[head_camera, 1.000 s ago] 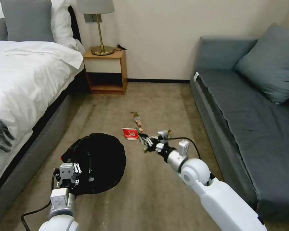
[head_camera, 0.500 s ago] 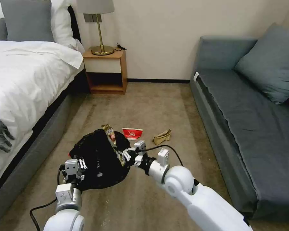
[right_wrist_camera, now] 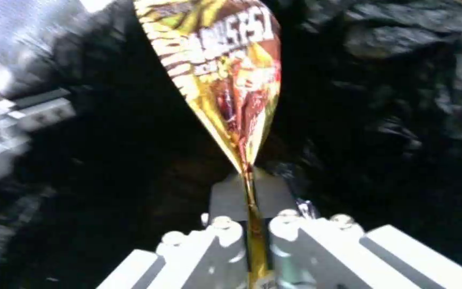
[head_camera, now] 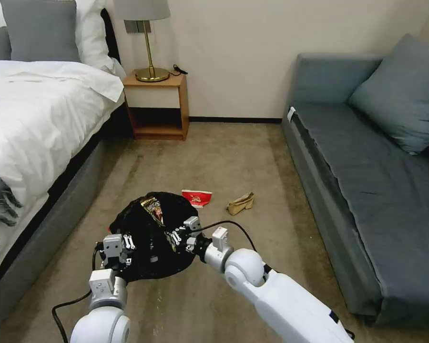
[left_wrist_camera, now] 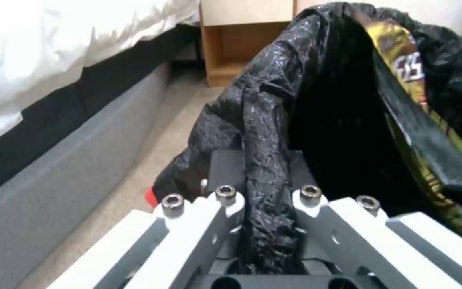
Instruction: Pick up the trash bin, then pick up the garbage on the floor and place it into the trash bin.
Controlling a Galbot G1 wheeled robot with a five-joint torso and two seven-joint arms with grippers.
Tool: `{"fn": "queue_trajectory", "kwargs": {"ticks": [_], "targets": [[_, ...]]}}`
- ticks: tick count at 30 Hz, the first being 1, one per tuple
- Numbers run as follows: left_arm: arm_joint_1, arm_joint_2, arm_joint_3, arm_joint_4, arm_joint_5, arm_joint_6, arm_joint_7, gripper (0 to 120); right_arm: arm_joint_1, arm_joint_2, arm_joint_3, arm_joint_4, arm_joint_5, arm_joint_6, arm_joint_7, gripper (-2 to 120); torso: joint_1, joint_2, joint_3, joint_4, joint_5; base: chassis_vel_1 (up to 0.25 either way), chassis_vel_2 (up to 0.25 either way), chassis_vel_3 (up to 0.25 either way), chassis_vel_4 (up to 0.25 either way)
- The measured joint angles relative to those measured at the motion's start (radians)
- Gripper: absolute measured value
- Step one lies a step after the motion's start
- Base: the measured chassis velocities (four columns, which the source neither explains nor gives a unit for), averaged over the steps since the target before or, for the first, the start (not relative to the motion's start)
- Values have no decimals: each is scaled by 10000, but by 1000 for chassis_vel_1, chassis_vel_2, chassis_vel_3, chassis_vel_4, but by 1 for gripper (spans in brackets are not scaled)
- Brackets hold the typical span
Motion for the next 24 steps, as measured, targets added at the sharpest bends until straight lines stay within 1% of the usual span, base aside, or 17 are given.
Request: {"fn": "queue_trajectory", "kwargs": {"ticks": [3,4,6,8,10,11,12,14,15,16,17,21,22,24], "targets": [[-58,66,-17,44,-60,-5,0,4,-11,28,-7,-155,-117,84,48,20,0,0,0,-1,0,0,0,0,0],[-58,66,-17,44,-60,-5,0,4,-11,28,-7,-155,-117,84,48,20,0,0,0,-1,0,0,0,0,0],[-125,120,-27,54,-150,18,-21,4,-80,25,0,-153,-204,117,49,30,0,0,0,-1,1,0,0,0,0],[-146,132,-27,54,-181,33,-30,4,-107,18,4,-139,-233,124,48,31,0,0,0,-1,1,0,0,0,0],[-191,152,-19,63,-227,66,-46,4,-217,-11,22,-50,-329,149,33,42,0,0,0,-1,2,0,0,0,0],[-204,153,-15,85,-227,70,-50,4,-270,-23,38,-11,-384,164,20,46,0,0,0,-1,1,0,0,0,0],[-204,153,-15,85,-227,70,-50,4,-270,-23,38,-11,-384,164,20,46,0,0,0,-1,1,0,0,0,0],[-227,138,-7,159,-227,71,-55,4,-373,-54,82,38,-529,182,-58,56,0,0,0,-1,1,0,0,0,0],[-236,122,-4,194,-227,70,-58,4,-451,-76,117,54,-641,186,-96,63,0,0,0,-1,1,0,0,0,0],[-236,115,-2,205,-226,68,-61,4,-492,-86,144,56,-696,196,-107,67,0,0,0,-1,1,0,0,0,0],[-236,115,-2,205,-226,68,-61,4,-492,-86,144,56,-696,196,-107,67,0,0,0,-1,1,0,0,0,0],[-202,121,-5,223,-217,29,-62,4,-716,-153,338,194,-836,270,-124,85,0,0,0,-1,1,0,0,0,0],[-202,121,-5,223,-217,29,-62,4,-716,-153,338,194,-836,270,-124,85,0,0,0,-1,1,0,0,0,0],[-186,145,-26,239,-215,8,-62,4,-820,-175,512,411,-829,302,-86,93,0,0,-1,-1,1,0,0,0,0]]}}
